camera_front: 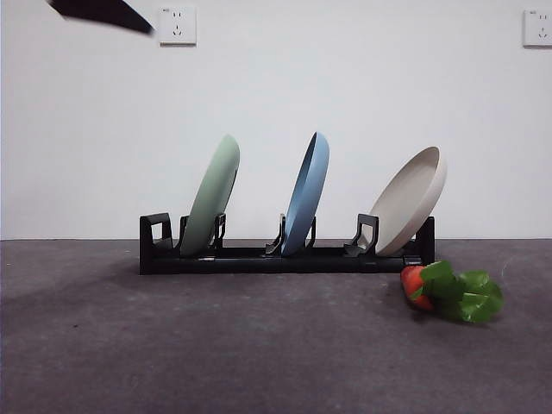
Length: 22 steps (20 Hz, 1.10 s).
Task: Take the green plate from the plate rack,put the plate on the table,take the carrot from the table,put the carrot in the plate
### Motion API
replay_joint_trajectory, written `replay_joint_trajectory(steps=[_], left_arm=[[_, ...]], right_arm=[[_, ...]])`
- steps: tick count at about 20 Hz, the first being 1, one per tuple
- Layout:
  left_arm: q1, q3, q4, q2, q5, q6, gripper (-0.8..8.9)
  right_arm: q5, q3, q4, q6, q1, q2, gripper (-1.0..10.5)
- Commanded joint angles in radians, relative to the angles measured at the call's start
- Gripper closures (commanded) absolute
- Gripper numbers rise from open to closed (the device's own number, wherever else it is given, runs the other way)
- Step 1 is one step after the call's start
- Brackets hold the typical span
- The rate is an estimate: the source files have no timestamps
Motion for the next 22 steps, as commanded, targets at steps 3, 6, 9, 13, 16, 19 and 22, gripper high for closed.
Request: replay_joint_trajectory(steps=[3, 6, 9, 13, 16, 19, 22], left_arm=[[-0.028, 0.000, 0.209, 0.195, -0.077, -0.006, 2.79], [-0.033, 0.000, 0.315, 0.310, -0.124, -0.005, 2.79], [-0.035, 0.000, 0.383, 0.395, -0.138, -0.005, 2.79], [-0.042, 0.000, 0.417, 0.468, -0.163, -0.006, 2.96], [-0.042, 0.000, 0.418, 0.478, -0.177, -0.006, 4.91], [-0.041, 0.000, 0.418, 0.478, -0.176, -0.006, 6.69], [-0.041, 0.000, 0.418, 0.478, -0.158, -0.006, 7.34]], right_arm=[[-0.001, 0.002, -0.002, 0.015, 0.003, -0.002, 2.9], [-0.001, 0.002, -0.002, 0.023, 0.003, -0.002, 2.9], [-0.001, 0.002, -0.002, 0.024, 0.003, -0.002, 2.9], [-0.002, 0.002, -0.003, 0.030, 0.003, -0.002, 2.9], [-0.001, 0.002, -0.004, 0.030, 0.003, -0.002, 2.9], [-0.001, 0.002, -0.003, 0.030, 0.003, -0.002, 2.9], [-0.001, 0.002, -0.004, 0.030, 0.003, -0.002, 2.9]])
